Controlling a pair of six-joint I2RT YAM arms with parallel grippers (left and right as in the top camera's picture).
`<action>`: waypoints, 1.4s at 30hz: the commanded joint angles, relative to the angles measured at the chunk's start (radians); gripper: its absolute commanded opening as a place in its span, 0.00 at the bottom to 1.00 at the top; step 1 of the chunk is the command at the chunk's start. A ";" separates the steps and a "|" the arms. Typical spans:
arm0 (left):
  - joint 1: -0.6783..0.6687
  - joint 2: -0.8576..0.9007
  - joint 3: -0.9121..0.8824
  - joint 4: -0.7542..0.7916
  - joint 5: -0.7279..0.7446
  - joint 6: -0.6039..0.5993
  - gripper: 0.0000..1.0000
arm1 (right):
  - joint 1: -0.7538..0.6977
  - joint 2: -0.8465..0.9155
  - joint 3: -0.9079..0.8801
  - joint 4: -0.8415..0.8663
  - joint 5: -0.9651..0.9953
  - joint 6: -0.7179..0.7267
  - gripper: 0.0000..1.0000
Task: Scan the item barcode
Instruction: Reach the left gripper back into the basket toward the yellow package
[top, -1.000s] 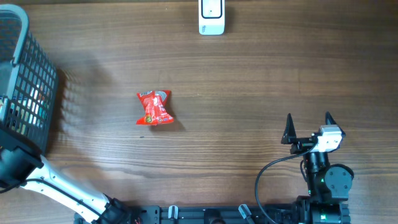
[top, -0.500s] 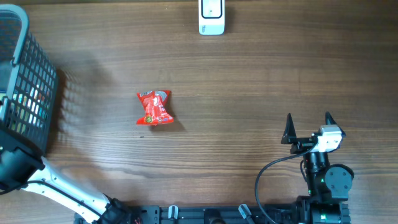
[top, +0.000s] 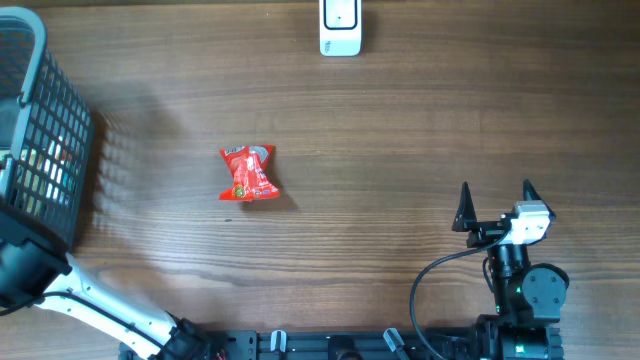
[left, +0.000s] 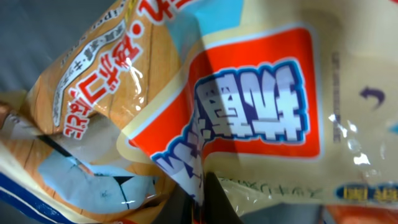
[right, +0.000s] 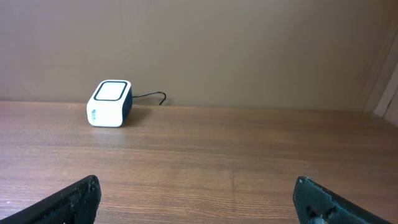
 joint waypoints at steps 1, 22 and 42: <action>-0.005 -0.126 0.082 -0.018 0.176 -0.050 0.04 | -0.004 -0.008 -0.001 0.002 0.013 0.008 1.00; -0.004 -0.465 0.081 0.029 0.207 0.000 1.00 | -0.004 -0.008 -0.001 0.002 0.013 0.008 1.00; 0.088 -0.008 0.076 -0.011 0.027 -0.002 1.00 | -0.004 -0.008 -0.001 0.002 0.013 0.008 0.99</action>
